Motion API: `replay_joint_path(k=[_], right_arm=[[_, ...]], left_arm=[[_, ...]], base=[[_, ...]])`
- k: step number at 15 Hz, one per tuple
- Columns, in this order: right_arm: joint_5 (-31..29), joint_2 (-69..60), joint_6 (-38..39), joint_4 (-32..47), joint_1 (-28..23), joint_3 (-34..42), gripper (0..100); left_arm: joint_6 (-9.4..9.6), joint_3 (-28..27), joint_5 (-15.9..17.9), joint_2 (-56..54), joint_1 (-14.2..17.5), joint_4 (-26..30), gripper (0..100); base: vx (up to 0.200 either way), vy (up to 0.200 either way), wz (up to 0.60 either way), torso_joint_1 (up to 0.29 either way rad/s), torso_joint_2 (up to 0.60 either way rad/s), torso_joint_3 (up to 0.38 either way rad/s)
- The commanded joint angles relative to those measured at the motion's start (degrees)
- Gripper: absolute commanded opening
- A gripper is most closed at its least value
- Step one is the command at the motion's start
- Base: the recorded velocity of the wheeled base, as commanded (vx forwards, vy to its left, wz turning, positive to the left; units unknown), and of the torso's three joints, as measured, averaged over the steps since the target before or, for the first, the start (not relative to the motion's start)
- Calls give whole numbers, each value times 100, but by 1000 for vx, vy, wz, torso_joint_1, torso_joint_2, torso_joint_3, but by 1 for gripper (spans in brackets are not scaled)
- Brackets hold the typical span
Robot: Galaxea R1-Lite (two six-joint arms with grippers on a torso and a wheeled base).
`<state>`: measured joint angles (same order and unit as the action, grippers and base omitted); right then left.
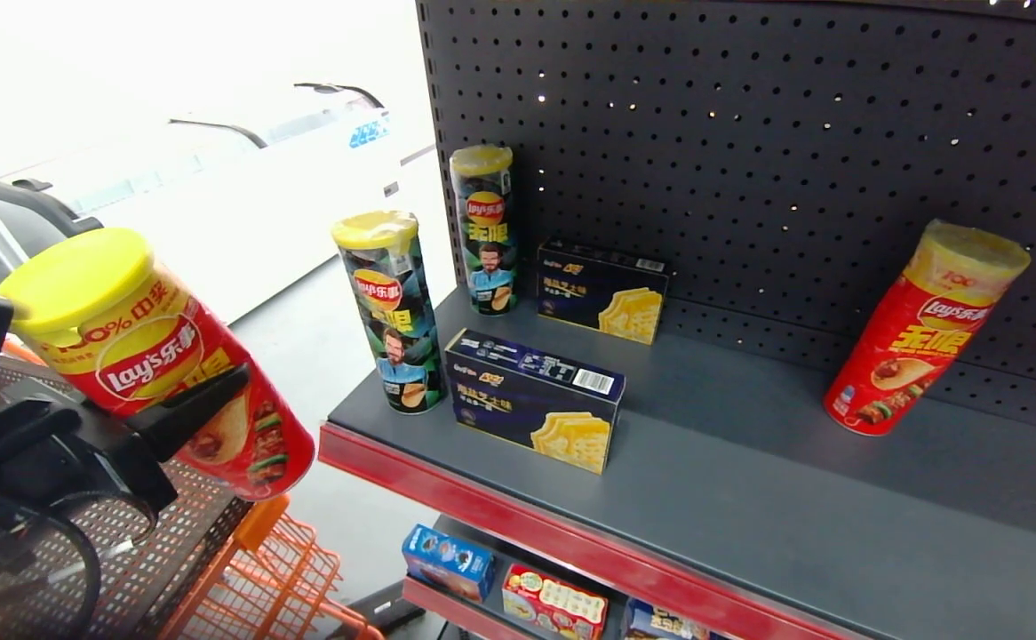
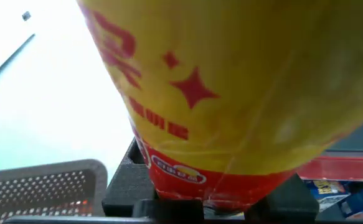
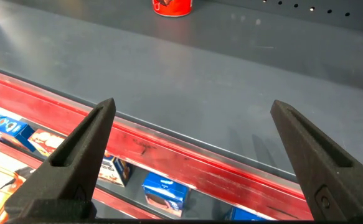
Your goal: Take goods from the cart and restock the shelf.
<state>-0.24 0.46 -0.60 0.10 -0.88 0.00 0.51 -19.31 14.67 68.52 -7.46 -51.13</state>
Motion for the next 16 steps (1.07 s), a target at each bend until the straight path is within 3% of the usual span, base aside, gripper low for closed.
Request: replay_joint_path(k=[1,5,6,9,10,11,13,16], right_arm=[[-2,-2,-2,-1,0,0,100],[-2,-2,-2,-1,0,0,100],[-2,-2,-2,-1,0,0,100],[-2,-2,-2,-1,0,0,100],[-2,-2,-2,-1,0,0,100],[-2,-2,-2,-1,9,0,100],[-2,-2,-2,-1,0,0,100],[-2,-2,-2,-1,9,0,100]], left_arm=[[2,-64,1,-85,-203,85,0],[-7,-73,1,-164,-520,384,0],[2,-90,-8,-313,-801,648,0],[2,-398,-8,-471,-1161,1342,0],[2,-398,-8,-471,-1161,1342,0],[2,-697,1,-480,-1372,1720,0],[2,-741,19,-480,-1592,1834,0],[2,-679,432,-515,-1697,1852,0]], base=[[0,0,0,0,0,0],[0,0,0,0,0,0],[0,0,0,0,0,0],[0,0,0,0,0,0],[0,0,0,0,0,0],[0,0,0,0,0,0],[0,0,0,0,0,0],[0,0,0,0,0,0]])
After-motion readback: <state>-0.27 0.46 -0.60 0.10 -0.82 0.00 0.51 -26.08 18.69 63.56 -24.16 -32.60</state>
